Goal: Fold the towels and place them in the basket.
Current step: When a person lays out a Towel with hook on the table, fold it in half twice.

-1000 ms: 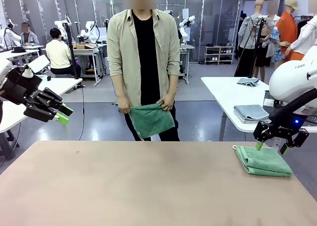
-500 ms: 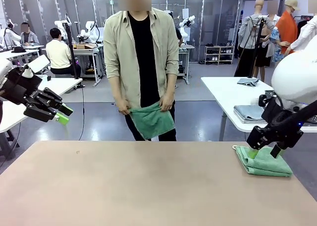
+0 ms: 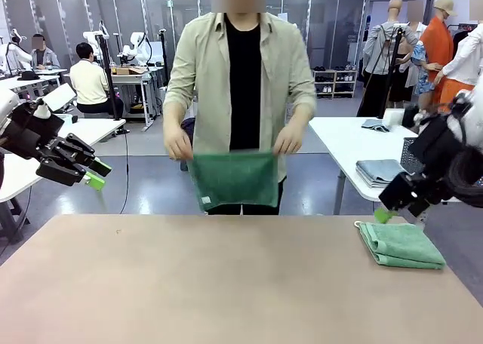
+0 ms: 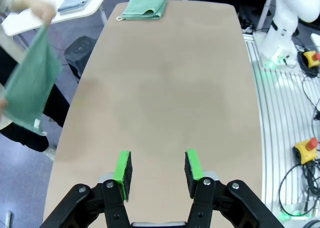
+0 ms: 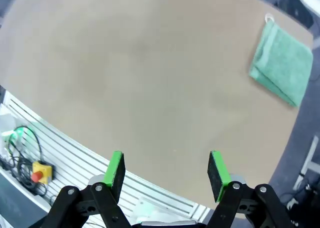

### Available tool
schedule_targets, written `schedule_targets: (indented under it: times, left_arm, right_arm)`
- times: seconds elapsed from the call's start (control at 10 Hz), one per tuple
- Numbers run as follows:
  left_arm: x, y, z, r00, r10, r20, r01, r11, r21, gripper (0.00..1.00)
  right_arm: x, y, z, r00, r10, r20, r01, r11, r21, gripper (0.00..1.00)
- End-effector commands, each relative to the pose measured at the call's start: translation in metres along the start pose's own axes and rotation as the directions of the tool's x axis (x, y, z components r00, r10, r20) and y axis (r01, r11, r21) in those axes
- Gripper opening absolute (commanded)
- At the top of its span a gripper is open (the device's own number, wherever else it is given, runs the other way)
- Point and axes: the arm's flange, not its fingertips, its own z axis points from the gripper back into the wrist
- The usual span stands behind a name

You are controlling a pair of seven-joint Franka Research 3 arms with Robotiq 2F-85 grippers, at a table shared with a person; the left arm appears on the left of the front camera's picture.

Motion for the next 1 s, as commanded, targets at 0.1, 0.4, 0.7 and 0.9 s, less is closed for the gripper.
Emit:
schedule_targets:
  times: [0.1,0.4,0.7,0.9]
  left_arm:
    - [0.001,-0.001,0.0,1.0,-0.005,0.015,0.005,1.0,0.005,0.56]
    - [0.001,-0.001,0.0,1.0,-0.005,0.015,0.005,1.0,0.005,0.56]
    - [0.001,-0.001,0.0,1.0,-0.005,0.015,0.005,1.0,0.005,0.56]
    - [0.001,-0.001,0.0,1.0,-0.005,0.015,0.005,1.0,0.005,0.56]
  right_arm:
    - [-0.01,0.022,0.012,0.993,-0.026,0.113,0.016,0.996,0.091,0.83]
    - [-0.014,0.029,0.017,0.994,-0.017,0.112,0.008,0.997,0.079,0.83]
    - [-0.006,0.024,0.027,0.994,0.002,0.113,-0.011,0.997,0.079,0.83]
    - [-0.006,0.024,0.027,0.994,0.002,0.113,-0.011,0.997,0.079,0.83]
